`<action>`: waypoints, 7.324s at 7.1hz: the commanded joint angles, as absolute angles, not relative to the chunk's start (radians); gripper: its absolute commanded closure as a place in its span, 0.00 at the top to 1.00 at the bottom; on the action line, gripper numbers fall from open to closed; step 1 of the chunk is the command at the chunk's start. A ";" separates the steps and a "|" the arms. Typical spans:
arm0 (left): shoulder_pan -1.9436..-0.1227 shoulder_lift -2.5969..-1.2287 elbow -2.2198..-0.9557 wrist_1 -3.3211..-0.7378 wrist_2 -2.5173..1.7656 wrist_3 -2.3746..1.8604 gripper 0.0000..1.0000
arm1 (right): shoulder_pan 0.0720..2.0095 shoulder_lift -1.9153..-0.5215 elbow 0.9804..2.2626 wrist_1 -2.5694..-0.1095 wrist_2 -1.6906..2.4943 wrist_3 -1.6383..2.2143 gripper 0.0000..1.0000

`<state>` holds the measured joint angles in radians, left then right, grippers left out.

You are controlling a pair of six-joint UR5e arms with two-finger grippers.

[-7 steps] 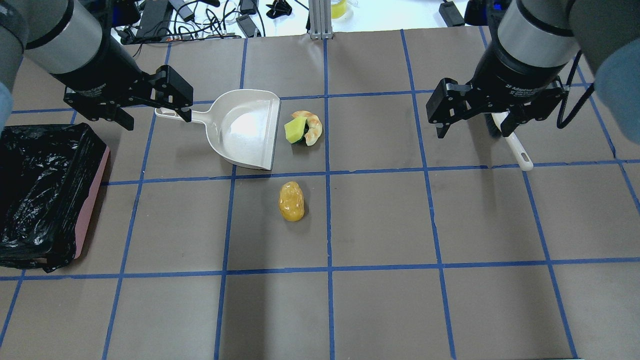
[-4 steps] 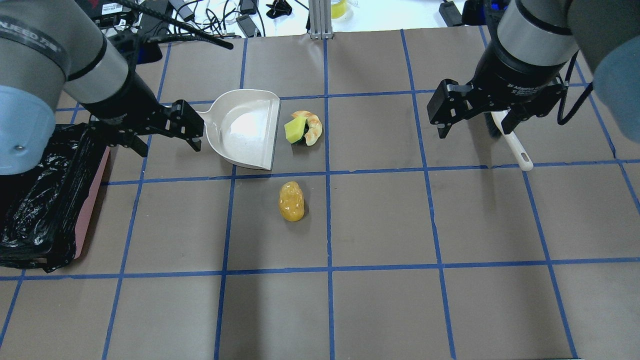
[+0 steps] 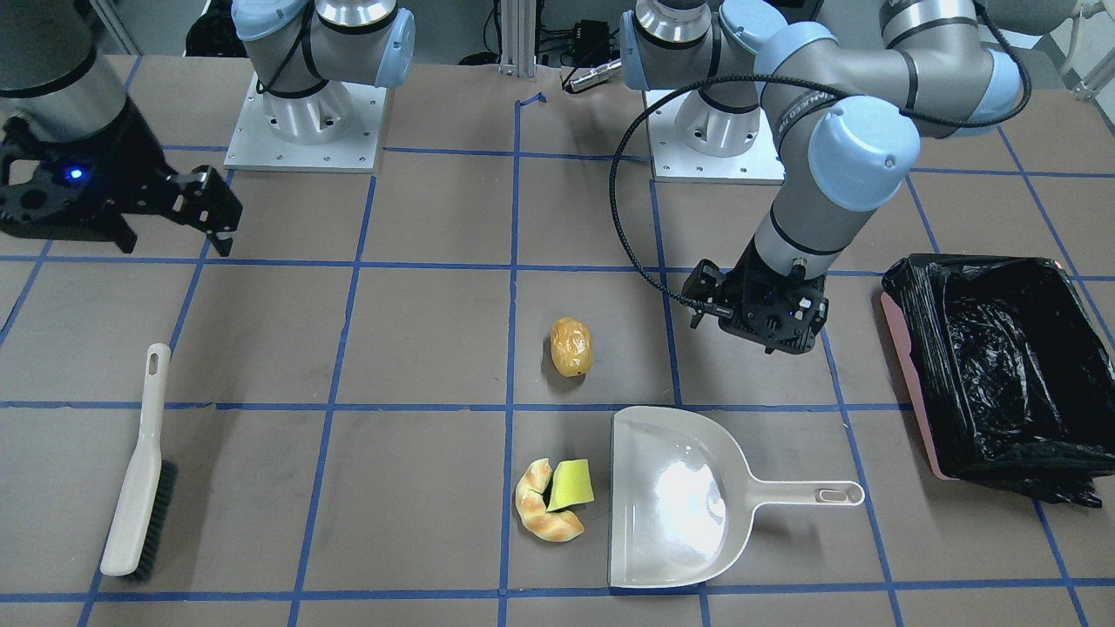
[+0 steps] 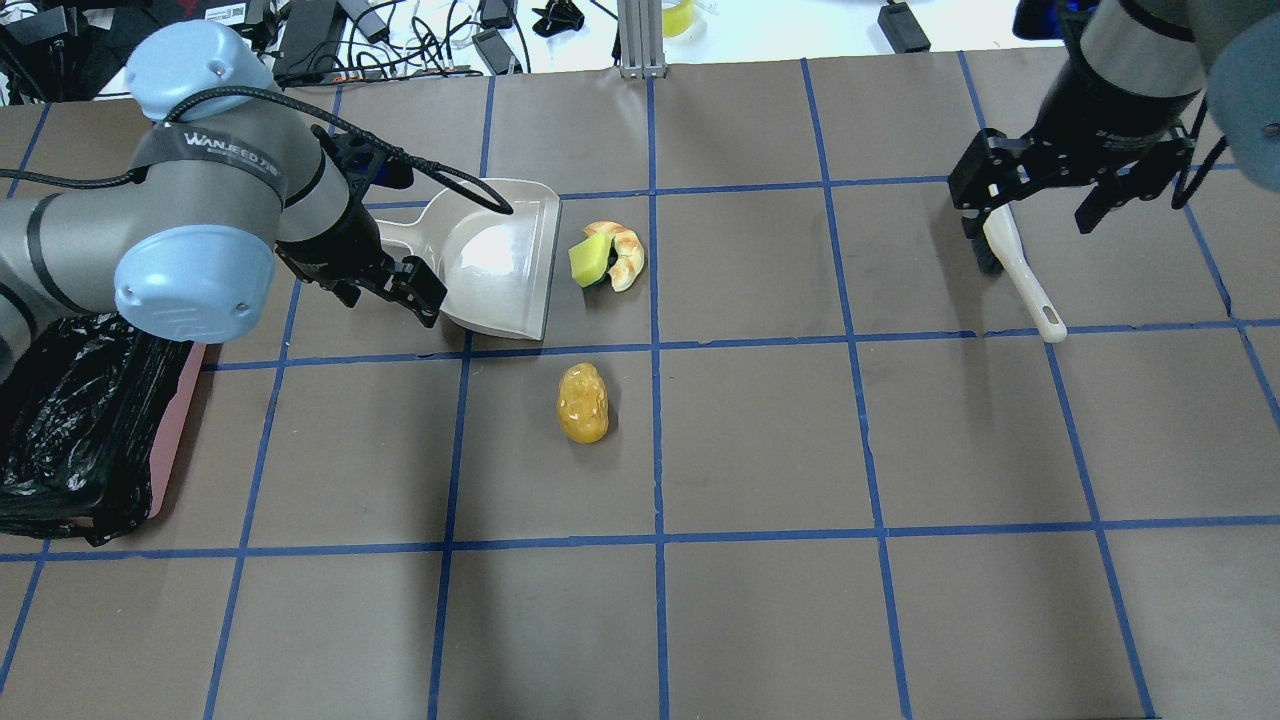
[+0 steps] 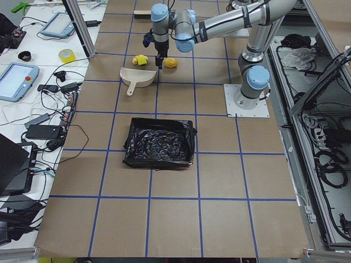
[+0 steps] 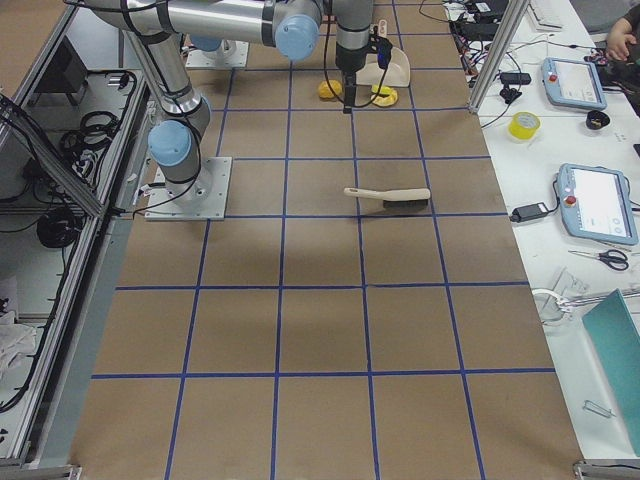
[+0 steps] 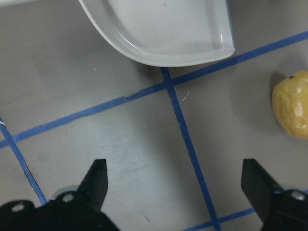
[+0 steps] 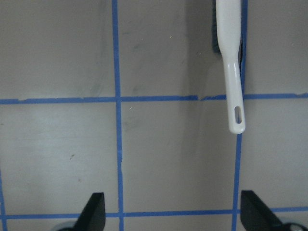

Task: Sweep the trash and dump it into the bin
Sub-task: 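Grasp the white dustpan handle with the left gripper while the right reaches for the brush, then close the right gripper on the white brush handle and lift it, then carry the brush with the right gripper toward the sponge and peel, then sweep the sponge and peel into the dustpan with the right gripper's brush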

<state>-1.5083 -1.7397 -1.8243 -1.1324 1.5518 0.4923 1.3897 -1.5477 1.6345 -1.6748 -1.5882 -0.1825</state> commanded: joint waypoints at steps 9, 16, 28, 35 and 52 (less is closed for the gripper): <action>-1.407 -2.097 -1.602 -0.910 1.580 1.755 1.00 | 1.247 -1.227 1.812 -2.140 -1.698 -0.443 0.97; -1.408 -2.108 -1.600 -0.893 1.583 1.746 0.34 | 1.243 -1.227 1.848 -2.134 -1.675 -0.443 0.55; -1.410 -2.118 -1.595 -0.891 1.641 1.752 0.12 | 1.739 -1.253 1.780 -2.065 -1.586 0.129 0.00; -1.410 -2.115 -1.595 -0.894 1.646 1.758 0.12 | 1.997 -1.027 1.557 -2.011 -1.588 0.439 0.00; -1.312 -1.786 -1.970 -0.908 1.643 1.914 0.05 | 1.999 -1.129 1.318 -1.566 -1.543 0.635 0.00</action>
